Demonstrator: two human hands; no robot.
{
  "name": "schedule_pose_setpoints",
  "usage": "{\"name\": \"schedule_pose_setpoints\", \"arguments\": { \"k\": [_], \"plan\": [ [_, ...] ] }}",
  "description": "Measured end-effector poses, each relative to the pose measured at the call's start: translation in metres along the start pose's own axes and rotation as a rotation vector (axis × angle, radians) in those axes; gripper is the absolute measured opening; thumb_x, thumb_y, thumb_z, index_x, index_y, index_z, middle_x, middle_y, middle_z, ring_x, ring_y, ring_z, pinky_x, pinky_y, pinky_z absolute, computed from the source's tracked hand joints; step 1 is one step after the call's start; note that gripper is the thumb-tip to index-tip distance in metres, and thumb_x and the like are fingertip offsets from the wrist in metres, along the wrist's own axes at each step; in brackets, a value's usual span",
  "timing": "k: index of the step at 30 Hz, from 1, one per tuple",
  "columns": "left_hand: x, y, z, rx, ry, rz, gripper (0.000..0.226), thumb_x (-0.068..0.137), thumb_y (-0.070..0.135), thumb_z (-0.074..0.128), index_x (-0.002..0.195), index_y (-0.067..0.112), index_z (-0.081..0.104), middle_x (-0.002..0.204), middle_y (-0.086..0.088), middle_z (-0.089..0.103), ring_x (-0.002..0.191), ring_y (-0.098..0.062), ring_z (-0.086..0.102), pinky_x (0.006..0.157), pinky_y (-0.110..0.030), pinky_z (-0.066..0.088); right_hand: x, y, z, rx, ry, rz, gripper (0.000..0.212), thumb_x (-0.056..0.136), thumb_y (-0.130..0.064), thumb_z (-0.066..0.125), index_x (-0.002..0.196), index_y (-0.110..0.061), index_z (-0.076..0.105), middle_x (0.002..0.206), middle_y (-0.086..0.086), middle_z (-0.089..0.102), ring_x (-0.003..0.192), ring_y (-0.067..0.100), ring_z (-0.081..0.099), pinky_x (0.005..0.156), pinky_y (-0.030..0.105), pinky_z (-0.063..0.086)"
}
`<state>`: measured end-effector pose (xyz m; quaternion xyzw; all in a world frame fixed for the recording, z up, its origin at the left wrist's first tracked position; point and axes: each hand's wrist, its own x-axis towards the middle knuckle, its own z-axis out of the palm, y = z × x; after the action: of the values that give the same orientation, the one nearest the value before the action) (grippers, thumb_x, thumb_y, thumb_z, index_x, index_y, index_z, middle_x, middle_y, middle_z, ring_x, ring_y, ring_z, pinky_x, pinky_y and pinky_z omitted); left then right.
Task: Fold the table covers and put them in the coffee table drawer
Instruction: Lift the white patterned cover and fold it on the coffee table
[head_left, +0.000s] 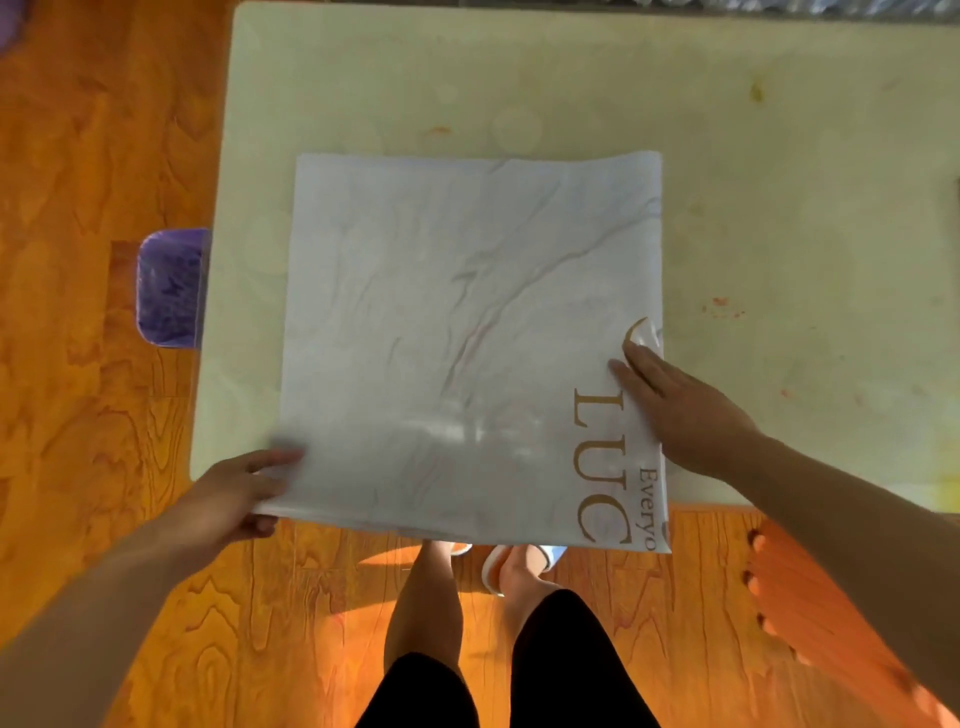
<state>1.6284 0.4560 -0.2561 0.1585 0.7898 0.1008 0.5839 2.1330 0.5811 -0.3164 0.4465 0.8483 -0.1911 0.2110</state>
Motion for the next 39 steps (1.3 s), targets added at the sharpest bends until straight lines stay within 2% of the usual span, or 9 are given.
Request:
{"name": "schedule_pose_setpoints", "arguments": {
  "k": [5,8,11,14,19,22,29,33,39],
  "plan": [
    [-0.026,0.062,-0.020,-0.771,-0.161,0.048,0.033,0.059,0.007,0.078,0.092,0.007,0.077,0.078,-0.009,0.070,0.064,-0.019,0.069,0.070,-0.036,0.063,0.006,0.036,-0.027,-0.051,-0.105,-0.128,0.113,0.083,-0.058,0.068,0.160,-0.025,-0.008,0.167,-0.004,-0.007,0.154,0.010,-0.001,0.126,0.040,0.008],
    [-0.027,0.107,-0.018,-1.197,-0.110,0.085,0.017,0.067,0.000,0.075,0.082,0.007,0.077,0.084,-0.002,0.067,0.078,-0.013,0.068,0.081,-0.040,0.062,0.009,0.037,-0.038,0.148,0.001,-0.004,0.078,0.086,-0.046,0.068,0.154,-0.031,0.034,0.157,-0.005,0.041,0.141,0.013,0.045,0.116,0.044,0.035],
    [-0.014,0.169,-0.015,-1.297,-0.060,0.168,0.035,0.091,0.006,0.041,0.112,0.009,0.069,0.090,0.004,0.066,0.067,-0.006,0.068,0.077,-0.030,0.060,0.030,0.027,-0.057,0.495,0.137,0.274,0.030,0.095,-0.036,0.067,0.115,-0.013,0.072,0.110,0.003,0.073,0.090,0.018,0.066,0.074,0.023,0.045],
    [0.013,0.239,-0.017,-1.196,-0.130,0.380,0.044,0.091,0.009,0.045,0.133,0.006,0.058,0.108,-0.005,0.075,0.094,-0.016,0.075,0.088,-0.036,0.057,0.044,0.030,-0.067,0.863,0.116,0.525,0.036,0.093,-0.038,0.065,0.064,-0.016,0.063,0.057,-0.005,0.060,0.062,0.020,0.054,0.056,0.027,0.032],
    [0.093,0.262,0.002,-0.182,0.255,0.391,0.075,0.079,0.060,0.062,0.135,0.012,0.052,0.121,-0.012,0.068,0.112,-0.034,0.065,0.096,-0.045,0.052,0.080,0.034,-0.061,1.033,0.234,0.752,0.020,0.098,-0.037,0.061,0.095,-0.019,0.066,0.086,0.003,0.067,0.081,0.025,0.062,0.073,0.035,0.049],
    [0.119,0.218,0.020,0.288,0.330,0.331,0.076,0.084,0.052,0.071,0.142,0.008,0.051,0.132,-0.019,0.061,0.117,-0.040,0.061,0.103,-0.050,0.049,0.093,0.022,-0.045,0.871,0.313,0.912,0.026,0.099,-0.038,0.056,0.103,-0.013,0.063,0.086,0.006,0.060,0.084,0.030,0.056,0.075,0.036,0.042],
    [0.126,0.203,0.010,0.004,0.349,0.289,0.042,0.100,0.040,0.059,0.123,0.006,0.064,0.113,-0.010,0.062,0.100,-0.030,0.055,0.086,-0.035,0.040,0.100,0.006,-0.048,0.936,0.351,1.098,0.037,0.101,-0.037,0.049,0.120,-0.007,0.061,0.109,0.019,0.065,0.089,0.032,0.052,0.080,0.040,0.044],
    [0.120,0.197,-0.006,0.093,0.267,0.365,0.022,0.101,0.031,0.057,0.104,0.009,0.061,0.096,-0.007,0.063,0.086,-0.024,0.058,0.066,-0.031,0.039,0.104,-0.007,-0.057,0.974,0.389,1.170,0.040,0.101,-0.035,0.047,0.128,-0.007,0.057,0.117,0.021,0.063,0.104,0.041,0.057,0.085,0.044,0.043],
    [0.114,0.133,-0.009,0.417,0.390,0.307,0.030,0.097,0.045,0.061,0.099,0.016,0.055,0.091,-0.009,0.061,0.087,-0.036,0.061,0.075,-0.040,0.047,0.106,-0.023,-0.068,0.973,0.374,1.213,0.037,0.102,-0.033,0.044,0.124,-0.006,0.056,0.115,0.023,0.062,0.090,0.033,0.049,0.078,0.040,0.039]
  ]
}}
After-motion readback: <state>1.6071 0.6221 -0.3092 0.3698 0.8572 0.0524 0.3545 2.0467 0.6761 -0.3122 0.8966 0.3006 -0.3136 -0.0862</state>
